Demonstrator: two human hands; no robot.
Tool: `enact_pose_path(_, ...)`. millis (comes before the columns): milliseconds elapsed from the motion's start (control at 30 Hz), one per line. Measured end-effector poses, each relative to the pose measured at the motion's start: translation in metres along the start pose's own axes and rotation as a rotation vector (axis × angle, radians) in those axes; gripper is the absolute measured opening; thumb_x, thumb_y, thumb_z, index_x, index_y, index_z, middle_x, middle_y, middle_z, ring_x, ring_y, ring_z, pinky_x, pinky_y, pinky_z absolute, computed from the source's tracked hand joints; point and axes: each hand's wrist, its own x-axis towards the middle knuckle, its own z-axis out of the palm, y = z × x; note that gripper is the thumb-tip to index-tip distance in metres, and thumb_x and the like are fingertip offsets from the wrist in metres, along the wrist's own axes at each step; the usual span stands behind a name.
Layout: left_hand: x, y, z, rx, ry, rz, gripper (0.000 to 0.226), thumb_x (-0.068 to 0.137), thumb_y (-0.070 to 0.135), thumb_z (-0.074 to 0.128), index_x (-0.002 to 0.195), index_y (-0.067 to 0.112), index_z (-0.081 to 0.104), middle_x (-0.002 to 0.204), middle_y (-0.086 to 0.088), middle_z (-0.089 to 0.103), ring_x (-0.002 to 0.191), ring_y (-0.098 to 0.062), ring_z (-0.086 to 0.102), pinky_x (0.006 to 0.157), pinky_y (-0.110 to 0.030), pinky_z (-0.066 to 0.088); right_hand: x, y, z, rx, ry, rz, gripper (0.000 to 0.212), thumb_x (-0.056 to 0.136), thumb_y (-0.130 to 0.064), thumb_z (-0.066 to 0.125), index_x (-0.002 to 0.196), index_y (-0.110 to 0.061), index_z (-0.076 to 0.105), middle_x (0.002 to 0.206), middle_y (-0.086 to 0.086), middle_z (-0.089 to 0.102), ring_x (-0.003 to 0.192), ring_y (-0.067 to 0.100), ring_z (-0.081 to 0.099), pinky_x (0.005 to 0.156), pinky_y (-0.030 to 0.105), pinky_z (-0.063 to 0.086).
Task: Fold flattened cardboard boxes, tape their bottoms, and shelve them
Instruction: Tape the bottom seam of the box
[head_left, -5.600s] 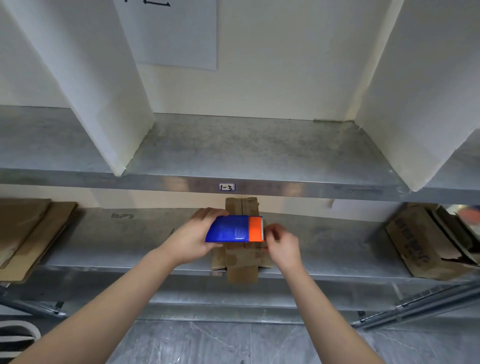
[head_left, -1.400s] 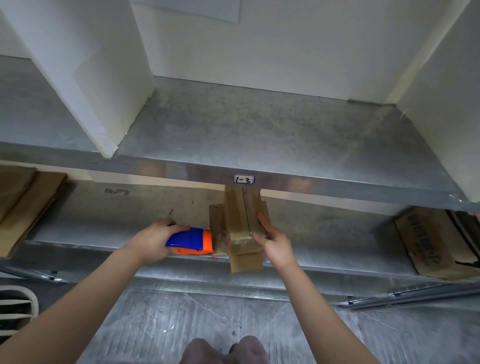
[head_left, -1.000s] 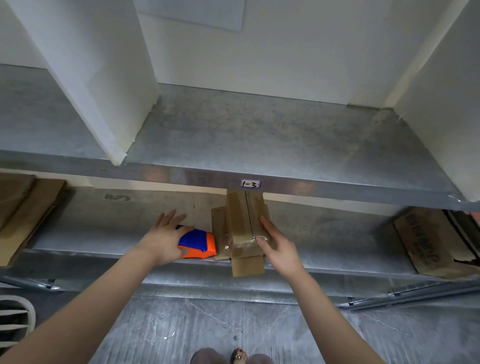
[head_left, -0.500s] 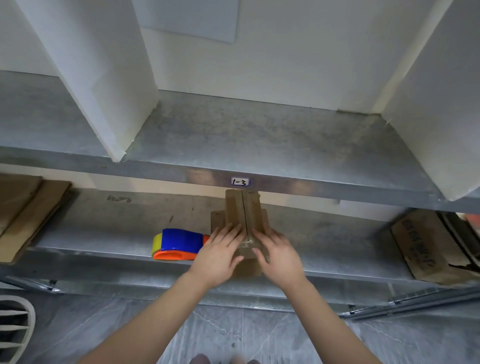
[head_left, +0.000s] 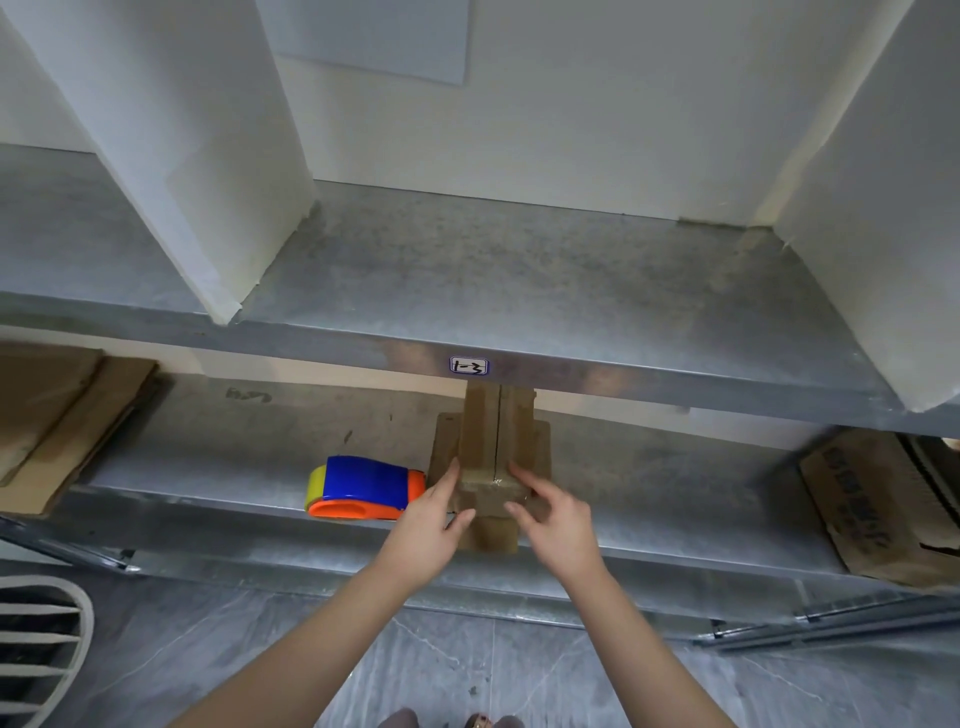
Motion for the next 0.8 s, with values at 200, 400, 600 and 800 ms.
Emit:
enact_pose_path(200,0.019,0.004,0.0,0.105,0.128,-0.006,0.058,0.094,0.039,0.056,0.147,0.037,0.032,0.099,-0.002,0.07,0.089,-0.017,0.065,0.079,-0.028,0.053,0.008,-0.001,-0.003,-0.014,0.057,0.058,0.034,0.082,-0.028,0.076,0.115,-0.036,0.07,0.092,-0.021,0.07,0.08,-0.004,0.061,0.071,0.0,0.039)
enact_pose_path(400,0.041,0.0,0.002,0.271,0.192,0.153,0.042,0.092,0.029,0.062,0.133,0.03,0.056,0.104,-0.004,0.073,0.087,-0.023,0.07,0.076,-0.032,0.057,0.012,0.001,0.007,-0.066,0.126,0.053,0.03,0.086,-0.026,0.071,0.115,-0.033,0.07,0.105,-0.018,0.071,0.081,-0.001,0.063,0.079,0.012,0.049)
enact_pose_path(600,0.052,-0.002,-0.032,0.205,-0.169,0.16,0.059,0.088,0.022,0.068,0.142,0.029,0.045,0.12,0.007,0.064,0.103,-0.008,0.061,0.084,-0.008,0.042,0.029,0.003,-0.031,-0.007,-0.192,0.052,0.05,0.08,-0.002,0.072,0.12,-0.031,0.067,0.103,-0.023,0.058,0.094,-0.004,0.058,0.083,0.0,0.039)
enact_pose_path(800,0.072,-0.002,-0.046,0.157,-0.242,0.161,0.055,0.088,0.004,0.065,0.134,0.032,0.053,0.104,0.019,0.052,0.094,-0.002,0.051,0.076,0.002,0.034,0.043,0.002,-0.042,-0.105,-0.187,0.012,0.041,0.083,-0.008,0.073,0.112,-0.038,0.068,0.105,-0.017,0.061,0.096,-0.004,0.056,0.088,0.005,0.041)
